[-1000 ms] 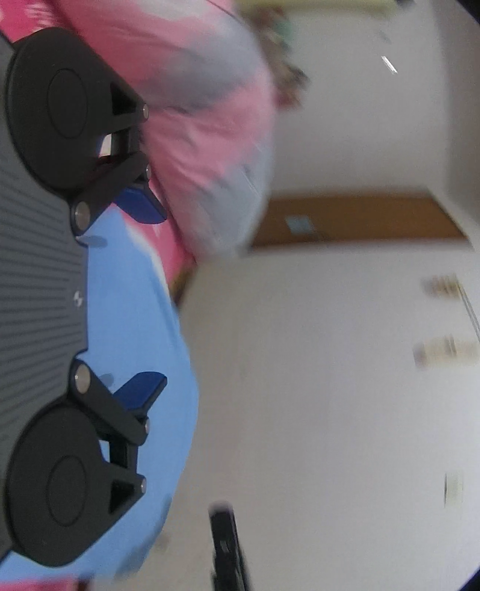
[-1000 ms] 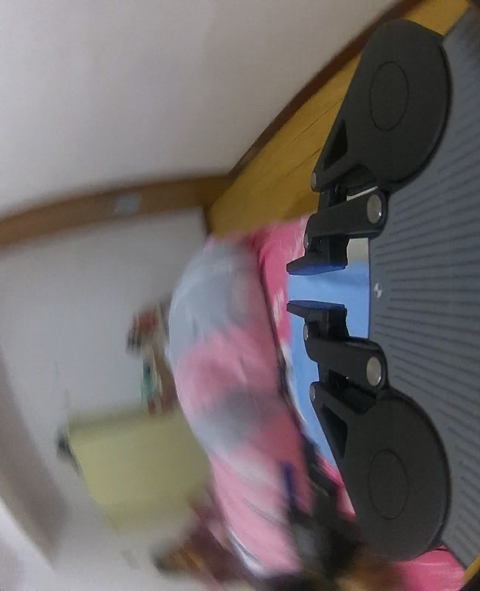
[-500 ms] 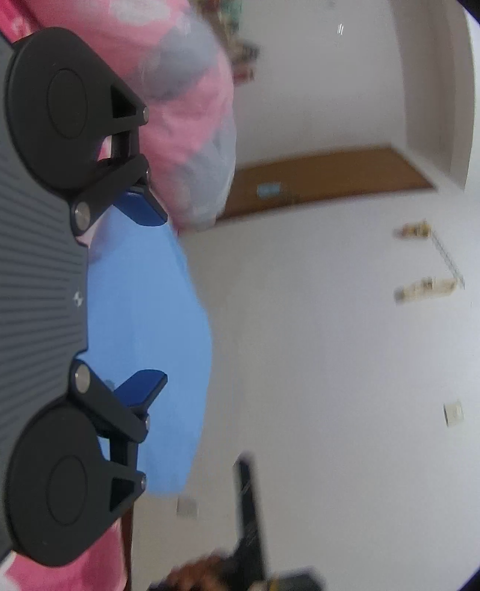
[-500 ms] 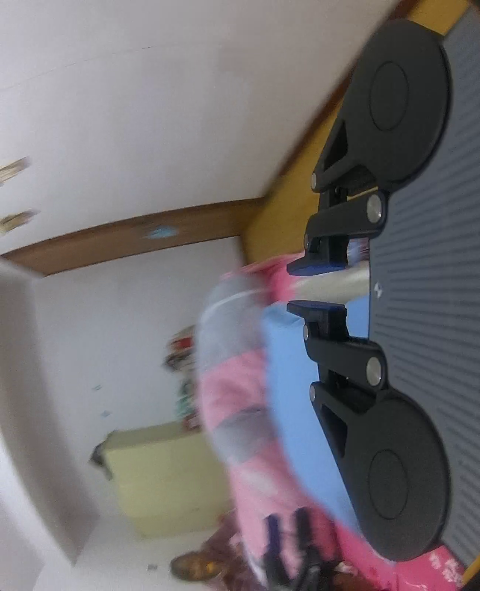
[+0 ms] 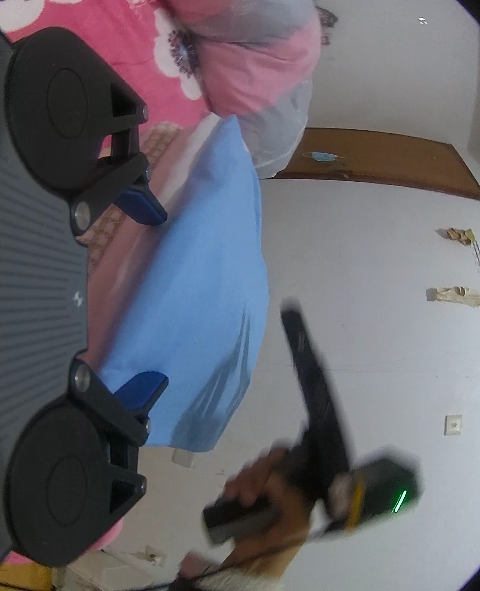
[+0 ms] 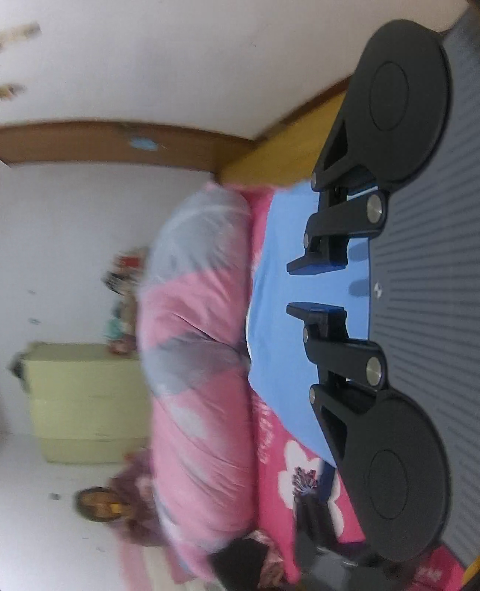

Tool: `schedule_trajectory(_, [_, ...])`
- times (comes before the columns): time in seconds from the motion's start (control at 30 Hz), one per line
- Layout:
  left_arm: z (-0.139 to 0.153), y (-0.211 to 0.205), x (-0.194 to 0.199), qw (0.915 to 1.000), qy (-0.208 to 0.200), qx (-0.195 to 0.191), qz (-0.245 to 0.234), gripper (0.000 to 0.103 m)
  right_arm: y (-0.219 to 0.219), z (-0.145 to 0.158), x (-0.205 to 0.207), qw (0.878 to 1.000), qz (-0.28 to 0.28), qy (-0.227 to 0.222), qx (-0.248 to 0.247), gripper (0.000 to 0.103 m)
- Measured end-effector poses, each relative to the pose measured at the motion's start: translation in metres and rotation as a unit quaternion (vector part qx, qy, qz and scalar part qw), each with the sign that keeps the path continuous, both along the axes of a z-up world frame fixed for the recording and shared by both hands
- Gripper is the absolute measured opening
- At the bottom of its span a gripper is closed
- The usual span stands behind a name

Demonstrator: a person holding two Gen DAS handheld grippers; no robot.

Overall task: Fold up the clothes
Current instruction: 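Carry the T-shirt over the clothes stack and lower it on top, then open both grippers and withdraw them from the stacked T-shirt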

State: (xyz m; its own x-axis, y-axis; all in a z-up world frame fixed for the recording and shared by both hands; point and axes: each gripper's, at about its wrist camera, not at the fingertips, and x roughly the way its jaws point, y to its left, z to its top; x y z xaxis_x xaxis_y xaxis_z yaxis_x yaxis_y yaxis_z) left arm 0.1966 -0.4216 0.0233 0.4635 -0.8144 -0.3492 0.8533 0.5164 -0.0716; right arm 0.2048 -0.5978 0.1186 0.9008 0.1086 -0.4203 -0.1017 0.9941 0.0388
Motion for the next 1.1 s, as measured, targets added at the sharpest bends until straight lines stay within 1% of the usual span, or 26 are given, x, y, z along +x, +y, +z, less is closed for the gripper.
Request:
schedule_trajectory(0.1, [-0.008, 0.006, 0.010, 0.9998, 0.018, -0.013, -0.002, 0.089, 0.015, -0.001, 0.064, 0.997, 0.040, 0.067, 0.008, 0.015])
schedule_trajectory(0.17, [-0.012, 0.008, 0.014, 0.9994, 0.025, -0.022, -0.004, 0.089, 0.026, -0.009, 0.104, 0.990, 0.053, 0.128, 0.018, 0.016])
schedule_trajectory(0.2, [-0.015, 0.010, 0.015, 0.9992, 0.027, -0.028, -0.004, 0.089, 0.030, -0.014, 0.122, 0.987, 0.055, 0.153, 0.021, 0.016])
schedule_trajectory(0.27, [-0.017, 0.015, 0.015, 0.9986, 0.035, -0.039, -0.004, 0.089, 0.036, -0.024, 0.149, 0.983, 0.035, 0.177, 0.018, 0.016])
schedule_trajectory(0.33, [-0.018, 0.018, 0.016, 0.9978, 0.046, -0.047, -0.006, 0.089, 0.038, -0.031, 0.174, 0.982, 0.006, 0.189, 0.016, 0.016])
schedule_trajectory(0.4, [-0.019, 0.020, 0.017, 0.9973, 0.053, -0.050, -0.010, 0.089, 0.043, -0.037, 0.194, 0.981, -0.030, 0.191, -0.003, 0.016])
schedule_trajectory(0.47, [-0.020, 0.019, 0.023, 0.9969, 0.058, -0.052, -0.015, 0.089, 0.054, -0.038, 0.207, 0.982, -0.056, 0.178, -0.032, 0.019])
schedule_trajectory(0.53, [-0.020, 0.023, 0.021, 0.9970, 0.053, -0.054, -0.017, 0.089, 0.057, -0.034, 0.208, 0.986, -0.060, 0.154, -0.036, 0.019])
schedule_trajectory(0.57, [-0.020, 0.028, 0.022, 0.9964, 0.055, -0.061, -0.017, 0.089, 0.057, -0.029, 0.204, 0.988, -0.063, 0.141, -0.031, 0.019])
schedule_trajectory(0.67, [-0.018, 0.044, 0.025, 0.9944, 0.063, -0.084, -0.015, 0.089, 0.041, -0.007, 0.172, 0.993, -0.076, 0.093, 0.016, 0.020])
schedule_trajectory(0.73, [-0.015, 0.055, 0.029, 0.9932, 0.065, -0.097, -0.006, 0.089, 0.023, 0.006, 0.145, 0.991, -0.098, 0.069, 0.053, 0.023])
schedule_trajectory(0.83, [-0.010, 0.066, 0.050, 0.9905, 0.078, -0.110, 0.028, 0.089, -0.003, 0.021, 0.097, 0.985, -0.124, 0.038, 0.112, 0.025])
schedule_trajectory(0.93, [-0.006, 0.079, 0.059, 0.9879, 0.089, -0.112, 0.059, 0.087, -0.019, 0.021, 0.036, 0.978, -0.143, 0.002, 0.149, 0.031])
schedule_trajectory(1.0, [-0.005, 0.087, 0.061, 0.9863, 0.092, -0.109, 0.083, 0.085, -0.026, 0.018, -0.007, 0.973, -0.155, -0.023, 0.169, 0.032])
schedule_trajectory(1.1, [0.002, 0.099, 0.055, 0.9838, 0.102, -0.104, 0.104, 0.084, -0.023, 0.002, -0.077, 0.966, -0.170, -0.064, 0.185, 0.033])
